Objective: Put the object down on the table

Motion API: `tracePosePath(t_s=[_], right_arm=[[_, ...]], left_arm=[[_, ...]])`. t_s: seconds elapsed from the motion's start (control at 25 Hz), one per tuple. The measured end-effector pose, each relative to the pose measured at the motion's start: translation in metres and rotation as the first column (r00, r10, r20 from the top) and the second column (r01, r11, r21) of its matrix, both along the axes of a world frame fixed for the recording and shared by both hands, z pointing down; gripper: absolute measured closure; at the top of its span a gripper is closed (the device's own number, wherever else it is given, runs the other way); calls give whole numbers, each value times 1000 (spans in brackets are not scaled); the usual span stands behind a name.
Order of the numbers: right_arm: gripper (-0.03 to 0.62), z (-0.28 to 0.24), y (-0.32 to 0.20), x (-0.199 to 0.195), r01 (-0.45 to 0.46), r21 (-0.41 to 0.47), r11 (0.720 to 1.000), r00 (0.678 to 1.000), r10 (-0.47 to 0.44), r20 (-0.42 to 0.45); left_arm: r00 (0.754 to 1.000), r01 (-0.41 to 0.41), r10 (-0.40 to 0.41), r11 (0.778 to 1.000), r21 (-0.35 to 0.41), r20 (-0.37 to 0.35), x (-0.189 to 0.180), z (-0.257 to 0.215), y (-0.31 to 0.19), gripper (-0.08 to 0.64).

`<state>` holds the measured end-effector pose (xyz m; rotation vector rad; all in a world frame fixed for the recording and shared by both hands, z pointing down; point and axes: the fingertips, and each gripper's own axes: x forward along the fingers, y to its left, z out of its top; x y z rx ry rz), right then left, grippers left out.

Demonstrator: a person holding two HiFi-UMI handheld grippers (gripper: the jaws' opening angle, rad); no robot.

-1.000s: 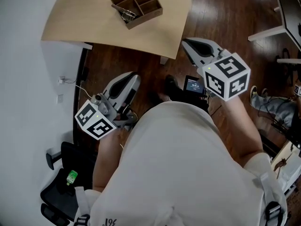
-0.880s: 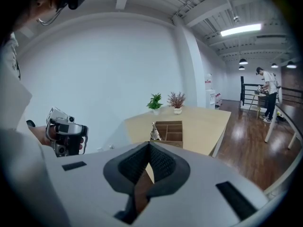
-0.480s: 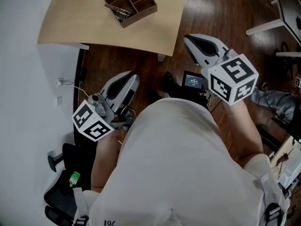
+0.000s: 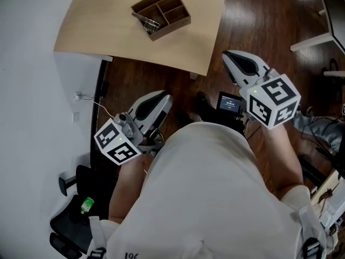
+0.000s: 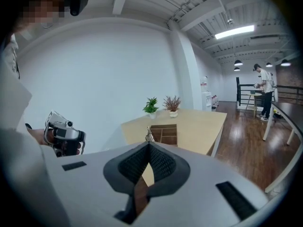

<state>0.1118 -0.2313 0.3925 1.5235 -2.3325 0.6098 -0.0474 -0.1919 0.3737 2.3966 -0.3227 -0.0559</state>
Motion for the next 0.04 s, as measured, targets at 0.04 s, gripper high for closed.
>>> tracePosePath(t_s=[0.04], right_arm=[[591, 1, -1, 2, -2, -4, 1000, 1000, 2, 0]], left_arm=[[1000, -1, 1, 1000, -6, -1, 1, 1, 0, 549]])
